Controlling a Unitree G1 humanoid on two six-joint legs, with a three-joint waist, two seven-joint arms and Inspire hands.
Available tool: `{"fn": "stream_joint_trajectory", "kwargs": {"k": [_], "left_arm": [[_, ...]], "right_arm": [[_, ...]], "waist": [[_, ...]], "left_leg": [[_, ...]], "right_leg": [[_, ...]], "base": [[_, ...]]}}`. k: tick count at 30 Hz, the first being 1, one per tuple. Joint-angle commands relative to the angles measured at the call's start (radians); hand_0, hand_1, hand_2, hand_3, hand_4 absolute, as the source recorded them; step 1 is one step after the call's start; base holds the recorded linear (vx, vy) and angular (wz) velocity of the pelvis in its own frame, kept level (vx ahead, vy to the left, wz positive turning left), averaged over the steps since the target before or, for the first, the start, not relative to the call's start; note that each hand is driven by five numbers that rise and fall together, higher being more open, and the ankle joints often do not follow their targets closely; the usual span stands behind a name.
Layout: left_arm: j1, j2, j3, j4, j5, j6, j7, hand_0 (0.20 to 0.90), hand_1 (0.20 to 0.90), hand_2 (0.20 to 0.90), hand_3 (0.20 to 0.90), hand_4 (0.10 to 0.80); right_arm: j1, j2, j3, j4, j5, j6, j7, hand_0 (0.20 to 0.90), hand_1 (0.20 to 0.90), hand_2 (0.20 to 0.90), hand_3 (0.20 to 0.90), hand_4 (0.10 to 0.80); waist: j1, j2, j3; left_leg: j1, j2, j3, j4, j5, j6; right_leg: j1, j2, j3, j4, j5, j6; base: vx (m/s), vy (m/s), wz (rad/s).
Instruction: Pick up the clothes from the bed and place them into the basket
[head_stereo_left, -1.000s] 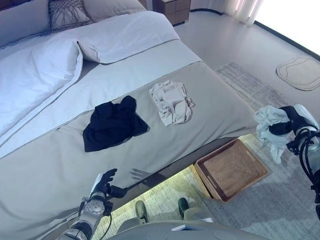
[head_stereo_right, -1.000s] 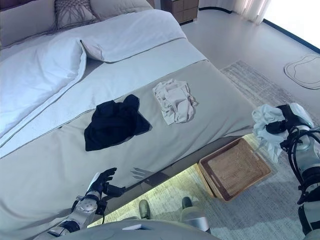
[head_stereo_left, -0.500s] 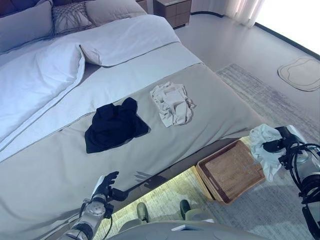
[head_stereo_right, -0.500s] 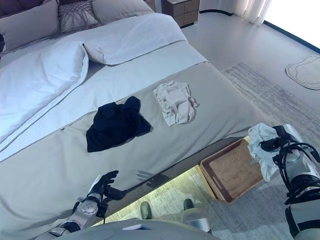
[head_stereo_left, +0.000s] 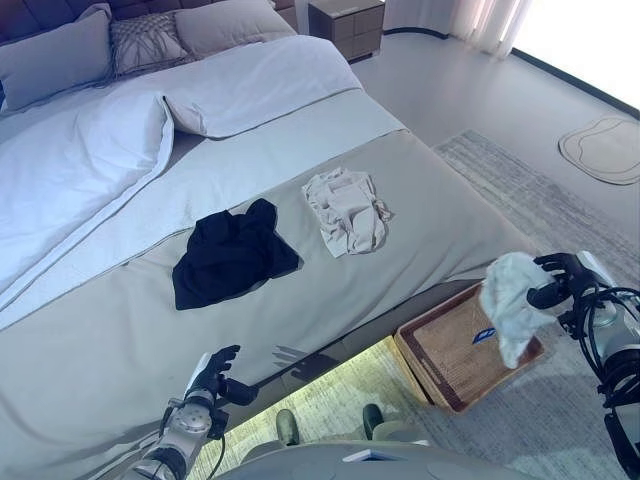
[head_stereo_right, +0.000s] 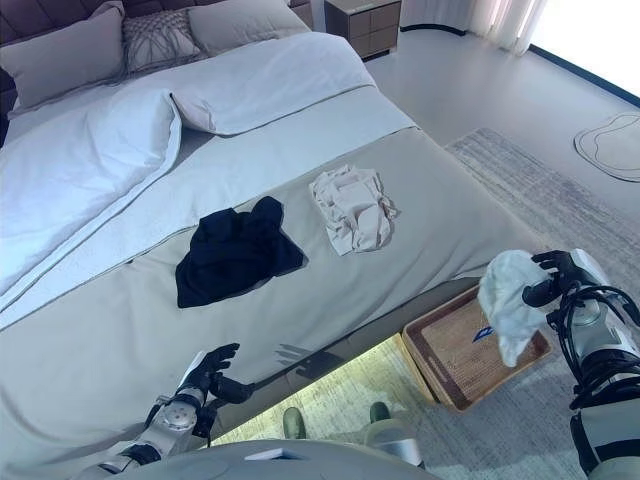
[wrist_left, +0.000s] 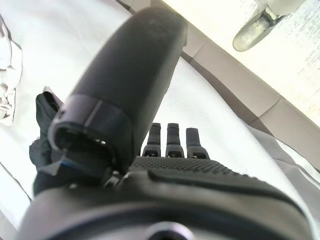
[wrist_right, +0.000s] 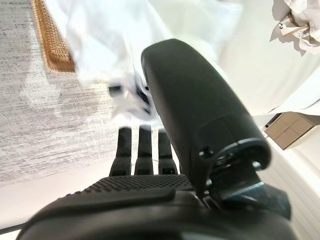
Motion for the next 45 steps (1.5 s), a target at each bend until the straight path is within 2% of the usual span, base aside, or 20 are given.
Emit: {"fn": "stream_joint_trajectory", "kwargs": {"k": [1, 14, 20, 23, 28, 33, 39, 45], "left_arm": [[-0.069, 0.042, -0.005, 0.027, 0.033, -0.050, 0.010, 0.900, 0.900, 0.900, 0.900, 0.800], [-0.068, 0.041, -0.002, 0.025, 0.030, -0.052, 0.012, 0.900, 0.900, 0.900, 0.900, 0.800], [-0.065, 0.042, -0.001, 0.017, 0.019, -0.049, 0.013, 0.900, 0.900, 0.900, 0.900, 0.800], [-0.063, 0.042, -0.006, 0.011, 0.006, -0.046, 0.017, 0.900, 0.900, 0.900, 0.900, 0.800], [-0.063, 0.040, -0.011, 0.008, -0.006, -0.042, 0.020, 0.900, 0.900, 0.900, 0.900, 0.800], [-0.056, 0.044, -0.019, 0.000, -0.016, -0.036, 0.016, 0.900, 0.900, 0.900, 0.900, 0.800], [-0.073, 0.051, -0.035, -0.016, -0.043, -0.049, 0.023, 0.900, 0.900, 0.900, 0.900, 0.800], [-0.101, 0.050, -0.044, -0.049, -0.081, -0.073, 0.034, 0.900, 0.900, 0.900, 0.900, 0.800]], "right_arm": [[-0.143, -0.023, -0.024, 0.039, -0.024, -0.025, -0.081, 0.900, 0.900, 0.900, 0.900, 0.800], [-0.128, -0.026, -0.028, 0.006, -0.029, -0.026, -0.103, 0.900, 0.900, 0.900, 0.900, 0.800], [-0.135, -0.036, -0.031, -0.048, -0.083, -0.044, -0.222, 0.900, 0.900, 0.900, 0.900, 0.800], [-0.153, -0.044, -0.023, -0.111, -0.130, -0.012, -0.304, 0.900, 0.900, 0.900, 0.900, 0.800], [-0.201, -0.051, 0.003, -0.134, -0.155, 0.014, -0.342, 0.900, 0.900, 0.900, 0.900, 0.800], [-0.311, -0.080, 0.073, -0.140, -0.190, 0.042, -0.333, 0.900, 0.900, 0.900, 0.900, 0.800], [-0.471, -0.110, 0.180, -0.126, -0.181, 0.081, -0.327, 0.900, 0.900, 0.900, 0.900, 0.800], [-0.647, -0.135, 0.289, -0.100, -0.131, 0.129, -0.304, 0.900, 0.900, 0.900, 0.900, 0.800]], "waist": [[0.030, -0.041, -0.041], [0.029, -0.046, -0.037], [0.036, -0.045, -0.029], [0.045, -0.045, -0.022], [0.061, -0.043, -0.014], [0.097, -0.044, 0.005], [0.134, -0.031, 0.068], [0.167, 0.002, 0.157]], "left_leg": [[0.089, -0.003, 0.045, 0.007, -0.128, -0.008], [0.086, -0.002, 0.043, 0.007, -0.126, -0.009], [0.082, -0.004, 0.031, 0.007, -0.123, -0.009], [0.076, -0.007, 0.018, 0.007, -0.119, -0.009], [0.065, -0.012, -0.004, 0.007, -0.114, -0.008], [0.038, -0.017, -0.041, 0.007, -0.099, -0.013], [-0.028, -0.026, -0.084, 0.007, -0.068, -0.018], [-0.099, -0.033, -0.115, 0.007, -0.034, -0.025]], "right_leg": [[-0.069, -0.003, 0.032, 0.019, 0.074, 0.029], [-0.071, -0.003, 0.032, 0.020, 0.075, 0.028], [-0.069, -0.003, 0.025, 0.022, 0.073, 0.027], [-0.068, -0.003, 0.017, 0.024, 0.069, 0.025], [-0.067, -0.001, 0.004, 0.027, 0.064, 0.021], [-0.070, -0.004, -0.024, 0.031, 0.053, 0.014], [-0.117, -0.005, -0.056, 0.062, 0.037, -0.001], [-0.187, -0.010, -0.096, 0.110, 0.018, -0.021]], "base": [[0.000, 0.000, 0.00], [0.000, 0.000, 0.00], [0.000, 0.000, 0.00], [0.000, 0.000, 0.00], [0.010, -0.013, 0.07], [0.029, -0.038, 0.13], [-0.073, -0.025, 0.21], [-0.104, -0.009, 0.20]]}}
